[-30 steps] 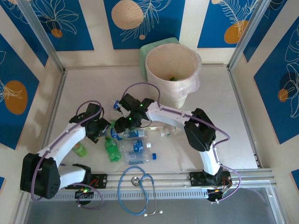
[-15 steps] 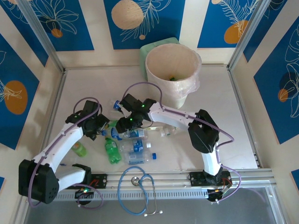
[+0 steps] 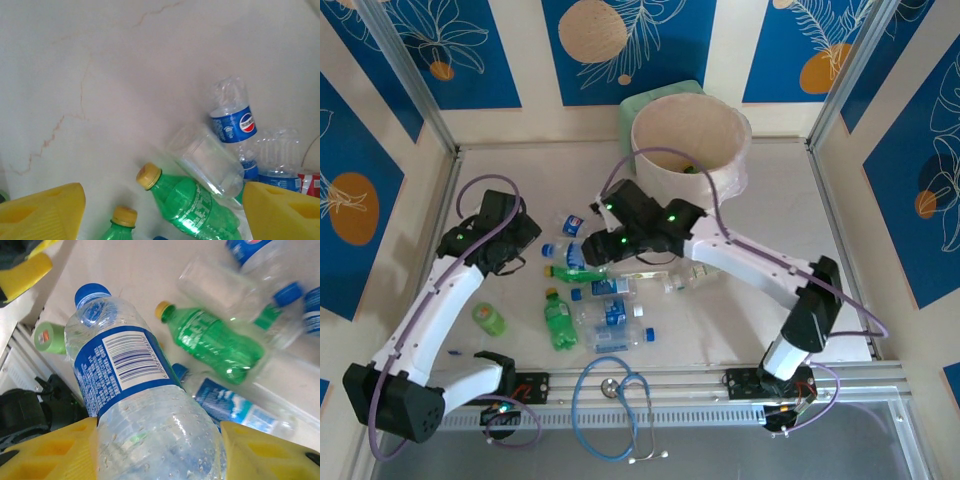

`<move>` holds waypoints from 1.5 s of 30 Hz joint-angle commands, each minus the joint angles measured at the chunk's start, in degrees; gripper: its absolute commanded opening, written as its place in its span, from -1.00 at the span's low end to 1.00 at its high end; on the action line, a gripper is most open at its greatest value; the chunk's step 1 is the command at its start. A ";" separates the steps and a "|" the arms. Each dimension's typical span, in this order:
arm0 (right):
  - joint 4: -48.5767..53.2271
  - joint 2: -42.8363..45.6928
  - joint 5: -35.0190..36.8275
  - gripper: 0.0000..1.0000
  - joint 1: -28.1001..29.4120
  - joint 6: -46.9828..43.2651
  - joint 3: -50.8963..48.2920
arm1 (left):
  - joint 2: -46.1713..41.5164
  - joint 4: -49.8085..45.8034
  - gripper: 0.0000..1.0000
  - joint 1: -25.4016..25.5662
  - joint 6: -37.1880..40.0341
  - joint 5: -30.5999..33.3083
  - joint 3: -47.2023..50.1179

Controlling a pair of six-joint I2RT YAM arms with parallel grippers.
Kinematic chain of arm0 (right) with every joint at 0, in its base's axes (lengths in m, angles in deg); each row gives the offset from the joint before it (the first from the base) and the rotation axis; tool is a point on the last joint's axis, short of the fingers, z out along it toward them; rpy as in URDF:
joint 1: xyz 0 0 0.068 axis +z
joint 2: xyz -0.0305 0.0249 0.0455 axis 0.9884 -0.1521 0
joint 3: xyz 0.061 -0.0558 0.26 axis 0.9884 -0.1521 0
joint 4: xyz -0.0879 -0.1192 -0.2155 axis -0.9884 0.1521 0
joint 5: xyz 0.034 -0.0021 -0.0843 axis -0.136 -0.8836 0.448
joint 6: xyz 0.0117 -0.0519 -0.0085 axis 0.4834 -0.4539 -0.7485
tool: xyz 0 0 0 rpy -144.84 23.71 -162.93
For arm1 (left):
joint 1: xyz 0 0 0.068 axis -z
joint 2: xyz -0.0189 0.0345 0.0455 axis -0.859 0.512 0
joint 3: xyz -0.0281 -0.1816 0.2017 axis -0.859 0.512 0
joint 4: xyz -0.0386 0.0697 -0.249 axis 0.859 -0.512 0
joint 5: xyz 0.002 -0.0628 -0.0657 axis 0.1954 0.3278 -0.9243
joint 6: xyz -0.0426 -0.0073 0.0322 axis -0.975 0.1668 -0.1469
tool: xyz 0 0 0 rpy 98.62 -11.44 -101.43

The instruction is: Put the plastic bottles in the bin

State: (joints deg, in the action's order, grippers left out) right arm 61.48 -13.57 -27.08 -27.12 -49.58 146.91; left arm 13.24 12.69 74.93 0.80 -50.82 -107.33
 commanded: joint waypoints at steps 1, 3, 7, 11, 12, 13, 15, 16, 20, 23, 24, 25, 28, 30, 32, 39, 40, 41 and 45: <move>4.40 4.46 5.94 0.11 -3.07 1.14 4.12 | -0.07 -2.65 0.63 -0.65 3.13 2.21 -2.09; 5.39 6.60 7.73 0.11 -5.36 1.76 6.31 | -0.03 -1.70 0.63 -0.68 4.05 1.58 -2.34; 6.56 9.53 9.88 0.13 -10.77 3.01 11.20 | 1.51 -0.51 0.61 -0.36 5.36 -1.02 -2.44; 6.17 11.02 11.08 0.15 -16.64 4.00 15.08 | 1.99 4.27 0.58 0.64 6.59 -5.86 -0.96; 6.13 11.16 10.84 0.15 -18.52 4.17 15.85 | 1.99 6.00 0.58 1.11 7.03 -7.13 -0.45; 6.13 11.20 10.90 0.16 -19.96 4.43 16.49 | 2.14 7.09 0.58 1.81 7.47 -7.98 -0.32; 6.05 10.53 9.88 0.17 -23.25 4.46 18.03 | 2.83 10.20 0.58 3.99 9.56 -9.58 -0.44; 6.35 10.02 9.75 0.16 -24.53 4.62 18.86 | 3.39 10.57 0.58 5.27 10.29 -9.36 -0.94; 6.57 7.77 8.34 0.16 -29.39 4.46 21.11 | 6.50 11.36 0.58 10.98 13.53 -7.94 -3.16; 6.15 6.46 6.65 0.16 -32.81 4.88 21.23 | 8.90 11.68 0.58 14.88 14.84 -7.16 -4.15; 6.12 6.01 5.83 0.16 -34.04 5.06 21.22 | 9.47 11.88 0.58 15.87 14.94 -7.13 -4.19; 5.92 5.63 5.28 0.16 -34.85 5.14 21.22 | 10.02 11.92 0.57 16.55 14.86 -7.05 -4.20; 5.69 4.56 3.94 0.16 -36.78 4.90 21.25 | 10.99 13.01 0.57 18.31 14.67 -7.21 -3.56; 5.34 3.95 2.94 0.17 -37.63 4.67 21.00 | 11.76 13.60 0.57 19.33 15.22 -7.51 -3.53; 5.56 3.12 2.19 0.23 -38.12 4.44 21.20 | 12.50 14.17 0.56 20.02 16.18 -8.13 -3.49; 6.26 3.05 2.37 0.74 -38.31 3.72 21.47 | 15.23 17.11 0.57 21.33 23.94 -11.87 -3.72; 6.39 3.24 2.46 0.75 -38.37 3.54 21.56 | 15.67 17.13 0.57 21.29 24.99 -12.33 -3.84; 6.65 3.76 2.59 0.75 -38.36 3.41 21.74 | 16.19 16.96 0.57 21.40 26.23 -12.66 -4.15; 7.97 6.81 3.25 0.74 -38.18 3.05 21.42 | 17.90 18.02 0.57 21.68 32.35 -15.96 -4.86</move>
State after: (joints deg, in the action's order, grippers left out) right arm 68.03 -10.62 -23.32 -65.26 -45.36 166.87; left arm 30.20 29.10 95.89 26.51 -63.08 -110.19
